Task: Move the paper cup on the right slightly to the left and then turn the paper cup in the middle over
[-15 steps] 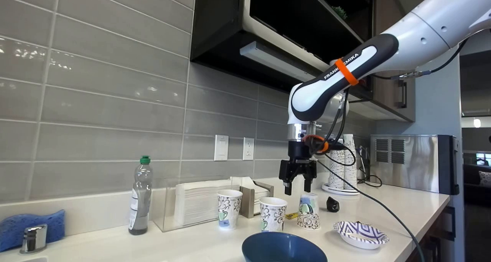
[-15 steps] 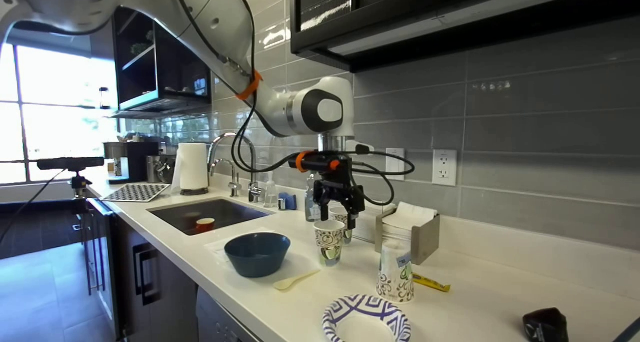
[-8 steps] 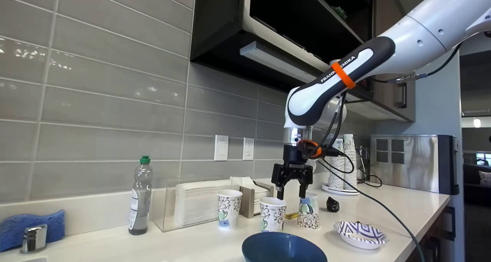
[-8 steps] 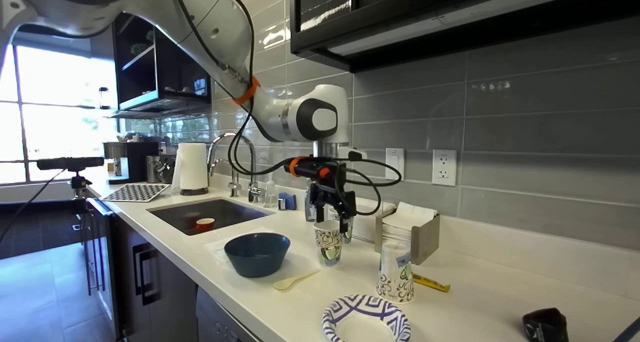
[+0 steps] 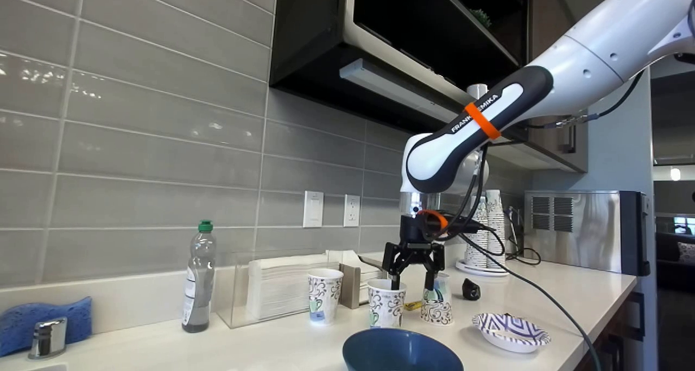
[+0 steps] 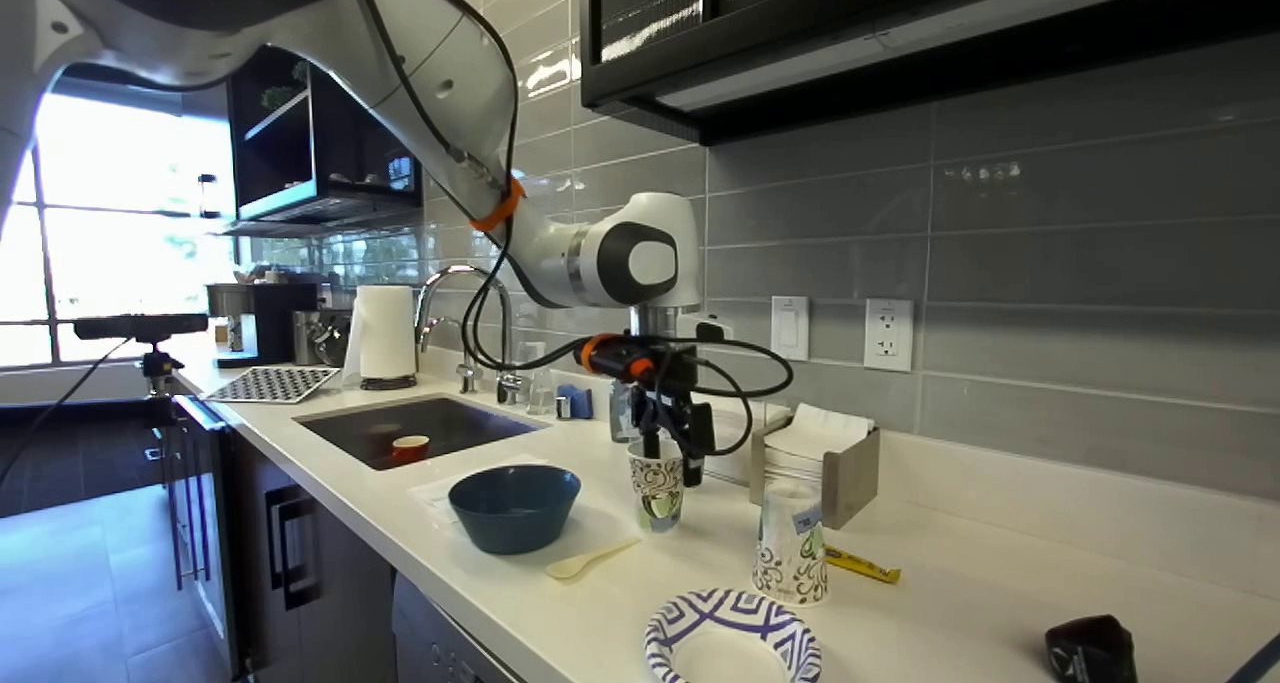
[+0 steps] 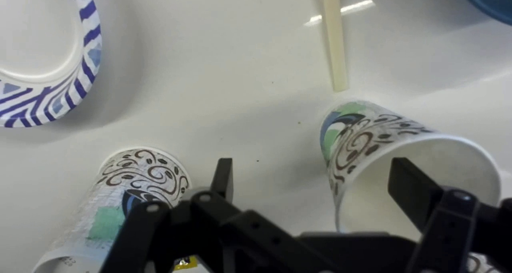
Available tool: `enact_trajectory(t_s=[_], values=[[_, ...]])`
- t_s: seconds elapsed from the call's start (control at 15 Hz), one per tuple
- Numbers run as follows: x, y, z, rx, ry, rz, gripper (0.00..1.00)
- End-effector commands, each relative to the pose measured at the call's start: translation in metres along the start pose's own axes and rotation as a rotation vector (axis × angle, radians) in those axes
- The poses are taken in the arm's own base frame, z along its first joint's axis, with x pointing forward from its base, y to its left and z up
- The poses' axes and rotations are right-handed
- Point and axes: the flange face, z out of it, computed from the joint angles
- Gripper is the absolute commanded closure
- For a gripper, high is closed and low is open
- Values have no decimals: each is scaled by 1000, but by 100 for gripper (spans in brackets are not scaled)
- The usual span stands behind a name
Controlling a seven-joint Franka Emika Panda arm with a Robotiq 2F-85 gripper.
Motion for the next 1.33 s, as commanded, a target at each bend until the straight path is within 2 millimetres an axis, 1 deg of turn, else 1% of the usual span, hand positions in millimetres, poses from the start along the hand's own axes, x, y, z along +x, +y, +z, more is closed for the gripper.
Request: enact_trajectory(t_s=[0.0, 0.2, 0.47, 0.67, 0.8, 1.27], values=[[-6, 15, 4, -65, 24, 49, 0], [-8, 26, 5, -110, 27, 72, 0], [-16, 32, 7, -179, 13, 88, 0], [-22, 38, 5, -238, 6, 94, 0], [-29, 43, 1, -272, -9, 91, 0], [-55, 52, -15, -339, -108, 84, 0]])
